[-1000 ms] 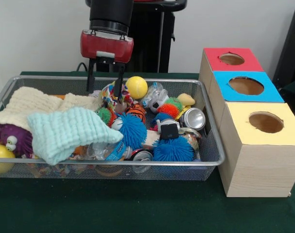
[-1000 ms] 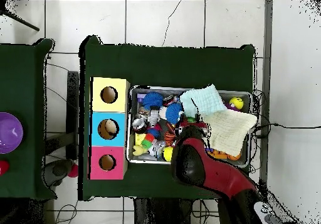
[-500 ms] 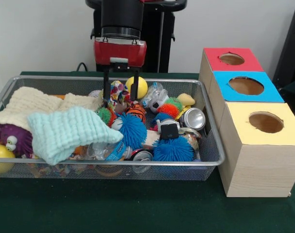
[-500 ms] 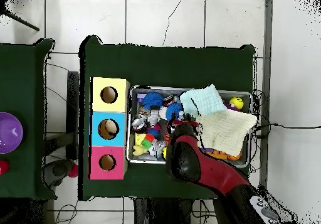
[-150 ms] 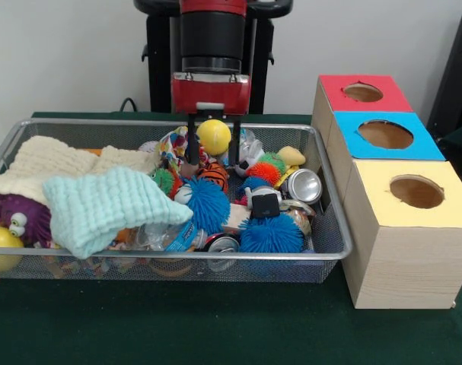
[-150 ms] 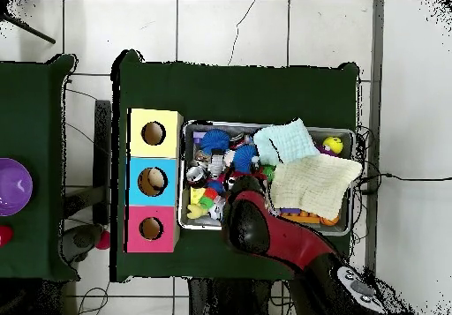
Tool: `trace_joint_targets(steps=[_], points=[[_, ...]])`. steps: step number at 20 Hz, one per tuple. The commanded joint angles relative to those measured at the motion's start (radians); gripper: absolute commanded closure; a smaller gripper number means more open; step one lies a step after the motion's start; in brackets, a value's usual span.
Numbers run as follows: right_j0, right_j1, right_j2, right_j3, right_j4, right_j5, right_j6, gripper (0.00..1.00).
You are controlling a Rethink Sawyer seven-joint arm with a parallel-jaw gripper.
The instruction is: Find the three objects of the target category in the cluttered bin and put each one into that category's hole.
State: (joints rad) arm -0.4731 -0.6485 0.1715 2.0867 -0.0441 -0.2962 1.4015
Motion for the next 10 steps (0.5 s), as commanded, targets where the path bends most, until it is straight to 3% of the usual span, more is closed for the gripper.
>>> trace_joint_targets(steps=[1,6,10], points=[[0.043,0.114,-0.049,-0.072,0.036,-0.071,0.224,0.0],[0.056,0.151,-0.069,-0.084,0.044,-0.069,0.224,0.0],[0.133,0.188,-0.179,-0.133,0.05,-0.024,0.131,0.0]])
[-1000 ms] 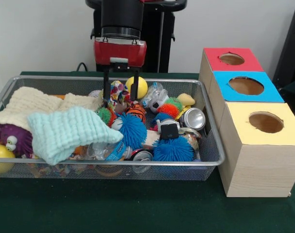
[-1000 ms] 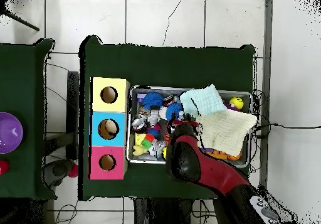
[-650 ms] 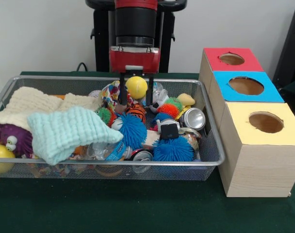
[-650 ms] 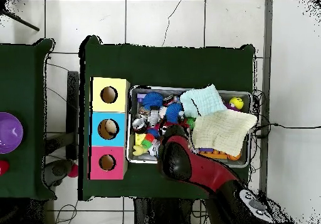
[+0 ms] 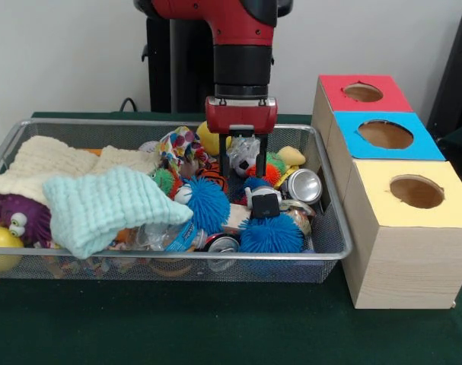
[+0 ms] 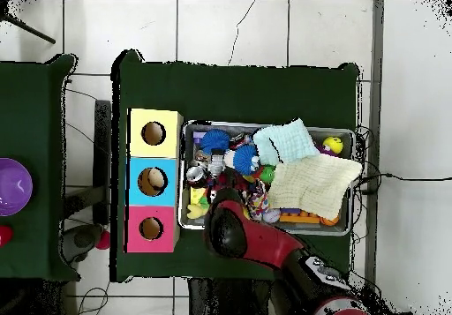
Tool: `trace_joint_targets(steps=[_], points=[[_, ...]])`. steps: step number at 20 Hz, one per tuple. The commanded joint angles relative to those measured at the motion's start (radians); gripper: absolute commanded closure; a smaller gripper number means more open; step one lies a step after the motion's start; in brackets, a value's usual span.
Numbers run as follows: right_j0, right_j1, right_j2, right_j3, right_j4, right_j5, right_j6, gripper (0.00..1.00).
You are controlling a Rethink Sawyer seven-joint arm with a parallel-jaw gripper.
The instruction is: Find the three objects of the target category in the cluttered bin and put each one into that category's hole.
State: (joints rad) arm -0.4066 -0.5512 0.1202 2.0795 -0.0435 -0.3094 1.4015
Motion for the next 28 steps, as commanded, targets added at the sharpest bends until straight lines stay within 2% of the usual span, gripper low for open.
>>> trace_joint_targets(steps=[1,3,7,11,15,18,21,24,26,28], points=[[0.102,0.095,-0.171,-0.146,0.05,0.012,0.095,0.0],[0.152,0.091,-0.234,-0.172,0.049,0.047,0.057,0.0],[0.209,0.087,-0.305,-0.214,0.028,0.093,0.026,0.0],[0.227,0.093,-0.327,-0.235,0.008,0.106,0.039,0.0],[0.242,0.139,-0.357,-0.249,0.031,0.093,0.079,0.0],[0.194,0.205,-0.311,-0.252,0.033,0.051,0.139,0.0],[0.21,0.266,-0.331,-0.282,0.037,0.016,0.138,0.0],[0.206,0.282,-0.329,-0.29,0.038,0.001,0.157,0.0],[0.177,0.295,-0.294,-0.292,0.022,-0.014,0.179,0.0],[0.116,0.321,-0.224,-0.294,-0.011,-0.041,0.213,0.0]])
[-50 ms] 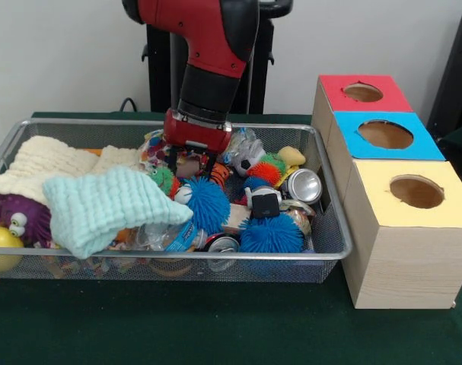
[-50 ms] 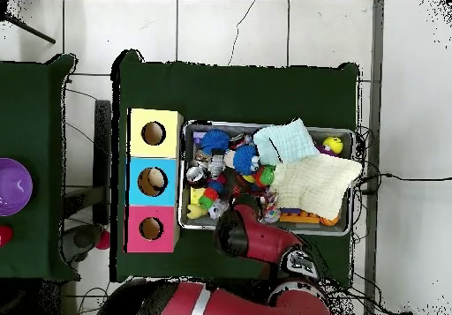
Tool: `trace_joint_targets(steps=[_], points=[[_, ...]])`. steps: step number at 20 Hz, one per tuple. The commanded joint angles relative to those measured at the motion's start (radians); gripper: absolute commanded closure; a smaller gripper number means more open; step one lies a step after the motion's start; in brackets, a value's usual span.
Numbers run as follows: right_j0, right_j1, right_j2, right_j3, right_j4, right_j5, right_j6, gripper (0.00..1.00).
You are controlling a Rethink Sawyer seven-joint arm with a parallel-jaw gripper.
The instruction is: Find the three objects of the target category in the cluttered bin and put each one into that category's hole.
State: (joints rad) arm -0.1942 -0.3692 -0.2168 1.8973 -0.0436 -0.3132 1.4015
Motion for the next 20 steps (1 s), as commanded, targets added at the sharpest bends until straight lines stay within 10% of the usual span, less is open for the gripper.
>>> trace_joint_targets(steps=[1,20], points=[[-0.119,0.147,0.139,-0.112,-0.023,-0.04,0.223,0.0],[-0.451,-0.073,0.555,0.175,0.109,0.445,0.266,0.0]])
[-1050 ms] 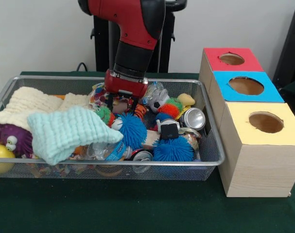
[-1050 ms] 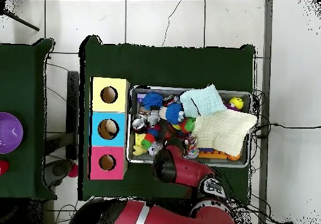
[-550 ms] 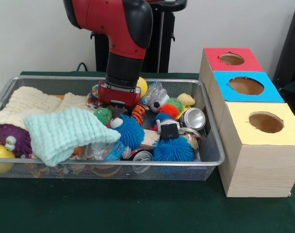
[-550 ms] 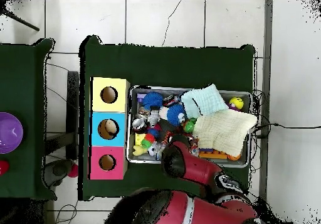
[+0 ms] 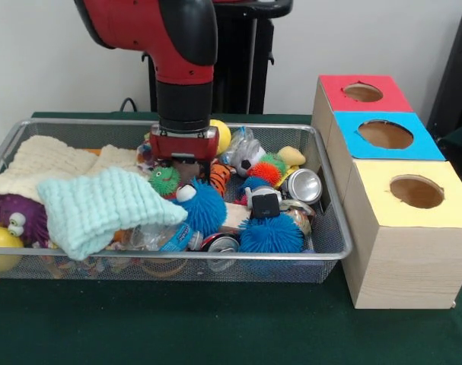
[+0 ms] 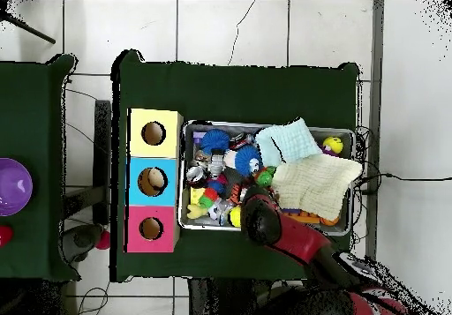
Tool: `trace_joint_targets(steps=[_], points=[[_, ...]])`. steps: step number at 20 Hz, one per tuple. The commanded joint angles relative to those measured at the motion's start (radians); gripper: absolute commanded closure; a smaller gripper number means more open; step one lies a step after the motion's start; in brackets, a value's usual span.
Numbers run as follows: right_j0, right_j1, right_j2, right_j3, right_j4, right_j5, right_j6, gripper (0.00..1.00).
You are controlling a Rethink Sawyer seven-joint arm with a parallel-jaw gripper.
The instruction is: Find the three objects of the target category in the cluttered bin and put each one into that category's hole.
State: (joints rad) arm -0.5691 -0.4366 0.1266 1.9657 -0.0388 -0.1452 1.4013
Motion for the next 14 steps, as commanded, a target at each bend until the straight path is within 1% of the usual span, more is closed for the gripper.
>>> trace_joint_targets(steps=[1,2,4,8,9,12,14], points=[[-0.078,-0.022,0.219,0.116,0.118,0.289,0.27,0.0],[-0.08,-0.046,0.225,0.132,0.132,0.301,0.275,0.0],[-0.08,-0.073,0.235,0.149,0.139,0.29,0.272,0.0],[-0.096,-0.083,0.26,0.165,0.166,0.259,0.288,0.0],[-0.096,-0.079,0.262,0.158,0.176,0.264,0.287,0.0],[-0.076,-0.088,0.237,0.156,0.199,0.292,0.277,0.0],[-0.041,-0.053,0.177,0.125,0.17,0.261,0.233,0.0]])
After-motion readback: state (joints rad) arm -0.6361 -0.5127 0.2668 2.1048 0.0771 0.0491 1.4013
